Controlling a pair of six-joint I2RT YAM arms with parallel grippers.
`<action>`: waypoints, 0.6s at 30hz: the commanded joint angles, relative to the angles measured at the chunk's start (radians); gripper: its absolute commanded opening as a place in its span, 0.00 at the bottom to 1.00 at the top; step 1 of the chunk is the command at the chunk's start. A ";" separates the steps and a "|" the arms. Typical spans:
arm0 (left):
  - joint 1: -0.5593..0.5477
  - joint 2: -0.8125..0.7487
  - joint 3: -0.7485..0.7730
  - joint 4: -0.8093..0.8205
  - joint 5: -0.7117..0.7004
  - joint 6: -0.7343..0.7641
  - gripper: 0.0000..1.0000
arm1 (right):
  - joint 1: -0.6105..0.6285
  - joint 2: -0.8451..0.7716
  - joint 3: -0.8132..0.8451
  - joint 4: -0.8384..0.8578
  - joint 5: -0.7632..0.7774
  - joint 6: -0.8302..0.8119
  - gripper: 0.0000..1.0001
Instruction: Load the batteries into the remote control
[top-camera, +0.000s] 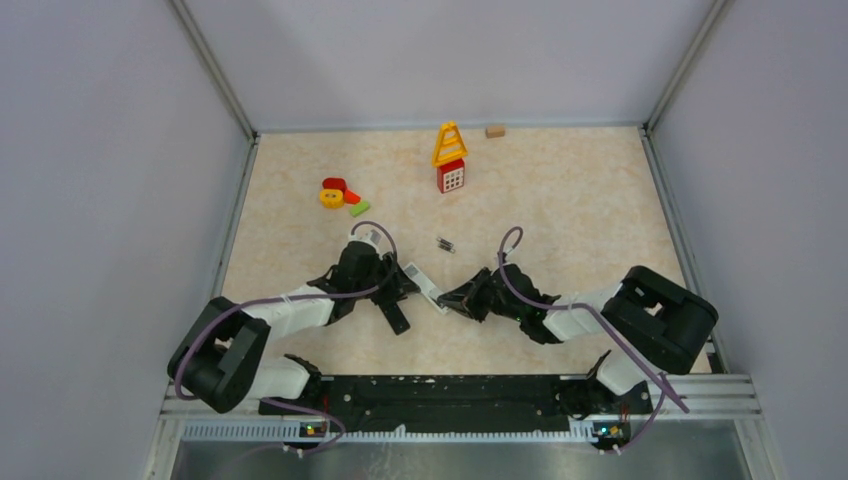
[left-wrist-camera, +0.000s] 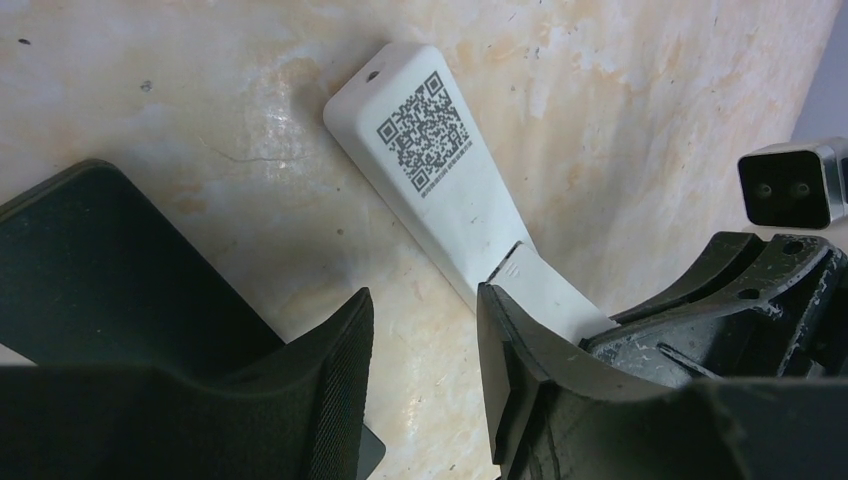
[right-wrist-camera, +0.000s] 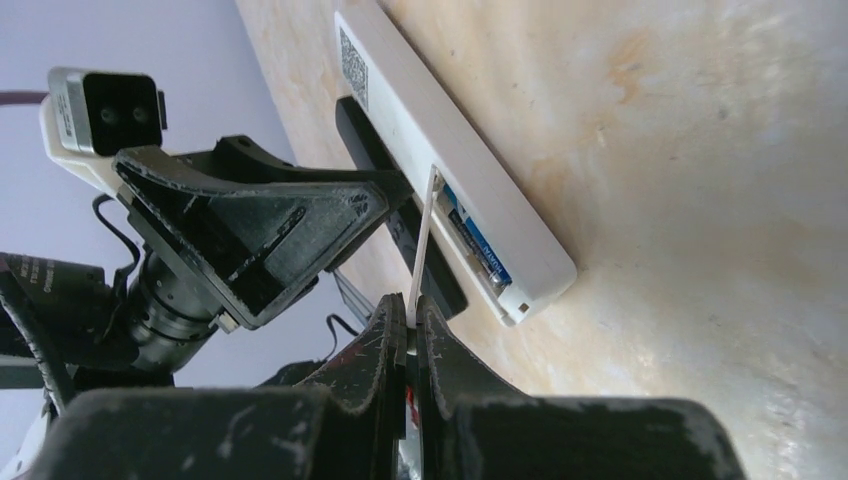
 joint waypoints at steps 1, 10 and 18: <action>0.002 0.008 -0.010 0.078 0.007 -0.010 0.46 | 0.008 -0.009 -0.035 0.088 0.075 0.040 0.00; 0.004 0.015 -0.013 0.106 0.001 -0.012 0.47 | 0.008 0.051 -0.017 0.100 0.033 0.058 0.00; 0.004 0.053 -0.017 0.128 0.021 -0.014 0.47 | 0.010 0.098 0.008 0.049 -0.051 0.098 0.00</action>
